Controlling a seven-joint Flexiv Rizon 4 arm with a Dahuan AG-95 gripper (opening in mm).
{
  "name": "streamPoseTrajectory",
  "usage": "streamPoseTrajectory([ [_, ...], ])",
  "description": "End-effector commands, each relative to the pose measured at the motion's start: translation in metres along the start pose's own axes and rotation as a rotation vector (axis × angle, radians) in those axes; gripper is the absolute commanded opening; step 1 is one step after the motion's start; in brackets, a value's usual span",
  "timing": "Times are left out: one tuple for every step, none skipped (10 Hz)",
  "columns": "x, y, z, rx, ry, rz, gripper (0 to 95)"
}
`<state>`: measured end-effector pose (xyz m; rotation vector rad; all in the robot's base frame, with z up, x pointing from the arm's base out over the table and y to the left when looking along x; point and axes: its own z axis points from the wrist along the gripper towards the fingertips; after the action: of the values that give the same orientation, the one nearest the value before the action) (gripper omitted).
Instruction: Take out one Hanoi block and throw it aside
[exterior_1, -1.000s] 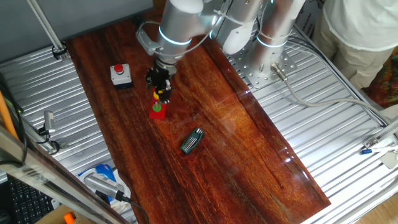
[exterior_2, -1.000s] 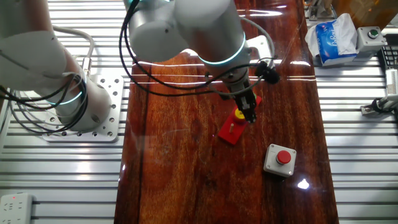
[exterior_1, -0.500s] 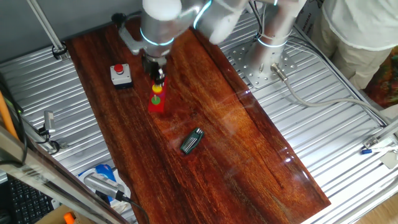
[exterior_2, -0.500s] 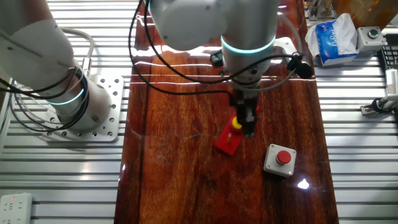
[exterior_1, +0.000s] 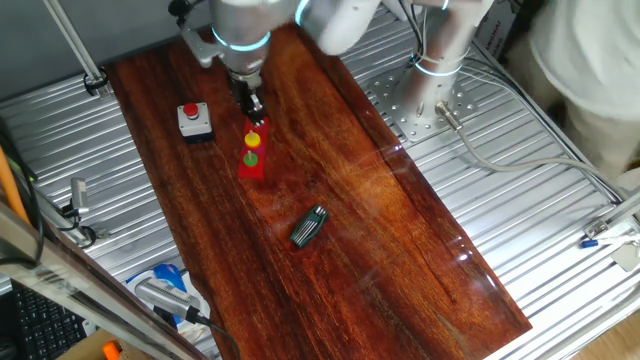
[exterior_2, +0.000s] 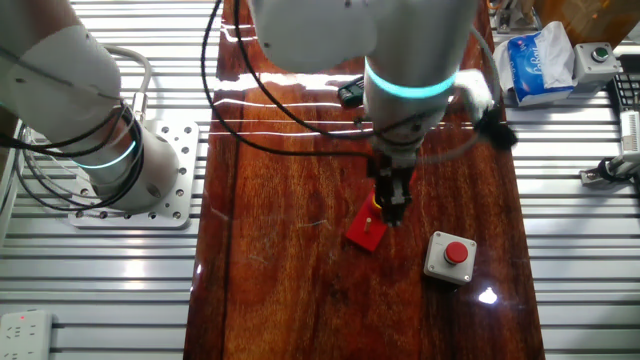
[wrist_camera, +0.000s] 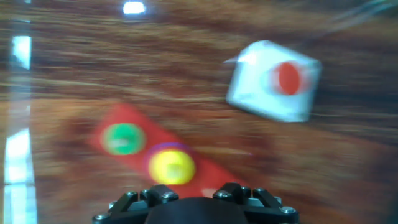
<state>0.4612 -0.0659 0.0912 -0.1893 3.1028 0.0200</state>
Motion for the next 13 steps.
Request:
streamPoseTrajectory([
  [-0.0181,-0.0051,0.0227,0.024,-0.089,0.018,57.0],
  [-0.0182,-0.0054,0.0225,0.023,-0.088,0.012,57.0],
  [-0.0185,-0.0057,0.0222,0.024,-0.085,0.012,57.0],
  [-0.0186,-0.0058,0.0222,0.022,-0.087,0.014,57.0],
  [-0.0193,-0.0062,0.022,0.023,-0.085,0.013,57.0],
  [-0.0192,-0.0062,0.0219,0.019,-0.086,0.014,57.0],
  [-0.0192,-0.0062,0.0218,0.018,-0.086,0.014,57.0],
  [-0.0192,-0.0064,0.0211,0.022,-0.085,0.022,57.0],
  [-0.0192,-0.0064,0.0208,0.021,-0.08,0.025,57.0],
  [-0.0192,-0.0065,0.0206,0.021,-0.079,0.026,57.0],
  [-0.0192,-0.0065,0.0204,0.022,-0.08,0.026,57.0],
  [-0.0192,-0.0066,0.0202,0.021,-0.082,0.025,57.0],
  [-0.0192,-0.0066,0.0202,0.019,-0.082,0.027,57.0],
])
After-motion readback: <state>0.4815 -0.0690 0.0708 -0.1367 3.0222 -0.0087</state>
